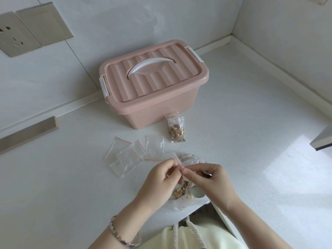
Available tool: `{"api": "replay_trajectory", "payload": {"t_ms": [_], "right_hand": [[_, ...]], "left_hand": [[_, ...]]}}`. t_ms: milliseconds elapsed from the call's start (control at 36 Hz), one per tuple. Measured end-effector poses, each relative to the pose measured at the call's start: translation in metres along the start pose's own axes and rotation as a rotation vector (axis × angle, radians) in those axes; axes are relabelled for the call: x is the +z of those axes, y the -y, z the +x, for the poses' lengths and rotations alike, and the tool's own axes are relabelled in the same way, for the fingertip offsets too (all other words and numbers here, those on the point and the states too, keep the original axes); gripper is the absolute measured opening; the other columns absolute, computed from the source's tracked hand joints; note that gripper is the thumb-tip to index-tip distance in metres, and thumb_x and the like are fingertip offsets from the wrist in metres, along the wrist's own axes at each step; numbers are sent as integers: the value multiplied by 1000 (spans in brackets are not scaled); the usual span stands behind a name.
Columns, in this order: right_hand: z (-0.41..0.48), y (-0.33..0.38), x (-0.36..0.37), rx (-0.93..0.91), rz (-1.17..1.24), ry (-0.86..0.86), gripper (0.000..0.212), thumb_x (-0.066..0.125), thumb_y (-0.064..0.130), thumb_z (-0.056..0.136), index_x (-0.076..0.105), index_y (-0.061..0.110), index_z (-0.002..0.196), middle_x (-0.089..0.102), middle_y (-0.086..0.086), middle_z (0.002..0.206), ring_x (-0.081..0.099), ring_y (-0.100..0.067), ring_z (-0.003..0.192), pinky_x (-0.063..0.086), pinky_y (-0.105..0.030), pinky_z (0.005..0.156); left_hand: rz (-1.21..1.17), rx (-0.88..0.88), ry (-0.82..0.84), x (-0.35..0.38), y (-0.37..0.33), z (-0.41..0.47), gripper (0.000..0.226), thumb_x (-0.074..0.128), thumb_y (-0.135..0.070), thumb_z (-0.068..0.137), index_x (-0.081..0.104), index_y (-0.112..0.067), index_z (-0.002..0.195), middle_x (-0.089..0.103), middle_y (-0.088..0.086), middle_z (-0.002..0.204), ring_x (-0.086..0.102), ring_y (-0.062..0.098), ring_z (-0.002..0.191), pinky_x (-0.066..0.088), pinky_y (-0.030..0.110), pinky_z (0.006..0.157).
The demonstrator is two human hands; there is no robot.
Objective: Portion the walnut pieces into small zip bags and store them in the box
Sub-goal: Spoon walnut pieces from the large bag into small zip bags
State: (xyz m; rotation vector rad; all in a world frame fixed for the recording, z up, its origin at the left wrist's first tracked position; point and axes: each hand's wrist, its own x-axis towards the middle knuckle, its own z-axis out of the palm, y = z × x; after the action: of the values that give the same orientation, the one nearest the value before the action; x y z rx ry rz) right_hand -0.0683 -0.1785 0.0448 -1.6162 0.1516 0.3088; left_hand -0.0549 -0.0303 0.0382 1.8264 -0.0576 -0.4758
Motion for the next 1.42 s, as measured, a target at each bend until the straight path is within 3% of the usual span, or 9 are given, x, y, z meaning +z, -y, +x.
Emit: {"api": "replay_trajectory", "payload": {"t_ms": [194,389,444,556,750,861,1000,1111,1417], "right_hand": [[3,2,0,-30,-30,-27,11,69,18,78,75,21,70,61,5,53,46,-2,50,37,-12,53],[5,6,3,-103,117,62,23,65,25,82,72,5,71,62,-6,55,42,1,47,34,-11,50],[6,9,3,-86,136,46,21,65,23,81,71,7,70,55,6,48,40,2,43,32,-9,48],[8,8,4,-54,43,-41,14,64,11,82,71,9,70,60,13,50,49,2,50,39,-13,56],[4,3,13,-98,-195,-204,21,66,4,82,69,13,63,53,24,42,50,3,44,34,-7,50],[5,7,12,-70,-152,-238,25,64,0,82,64,8,58,45,21,35,40,-2,36,30,-8,45],[5,9,7,-52,-93,-143,25,65,0,81,63,6,56,41,14,35,32,-4,39,30,-10,48],[3,9,7,-30,-61,-81,23,66,2,80,64,5,58,39,12,36,29,-4,40,29,-13,47],[2,4,7,-34,-93,-82,26,69,9,79,65,17,55,32,9,41,26,-13,47,25,-20,47]], "left_hand": [[188,70,50,-9,-2,-1,28,46,-27,94,44,-16,69,47,3,58,43,12,56,36,28,58],[-357,57,180,-14,-6,1,23,52,-21,84,50,-5,67,41,-7,52,43,9,51,40,18,57],[-446,35,175,-14,-5,1,28,56,-23,81,49,0,67,40,-4,54,43,8,50,41,18,56],[-171,-10,-67,-14,-9,2,24,50,-19,74,48,-17,50,36,-8,43,37,10,44,33,21,49],[679,-39,-371,-23,-15,-1,30,56,-24,72,37,-12,52,37,0,46,30,14,48,31,26,49],[545,210,-252,-22,-6,-2,9,53,-30,72,45,-29,75,50,-12,75,48,5,75,39,14,63],[412,332,60,-22,7,-3,69,61,-38,77,21,-45,133,16,-36,140,12,-10,136,12,4,105],[483,396,-28,-16,15,2,80,63,-57,67,24,-39,135,33,-19,140,20,-6,134,14,8,108],[414,464,-138,-19,11,1,71,73,-52,61,44,-32,122,49,-24,116,49,-2,110,38,15,96]]}}
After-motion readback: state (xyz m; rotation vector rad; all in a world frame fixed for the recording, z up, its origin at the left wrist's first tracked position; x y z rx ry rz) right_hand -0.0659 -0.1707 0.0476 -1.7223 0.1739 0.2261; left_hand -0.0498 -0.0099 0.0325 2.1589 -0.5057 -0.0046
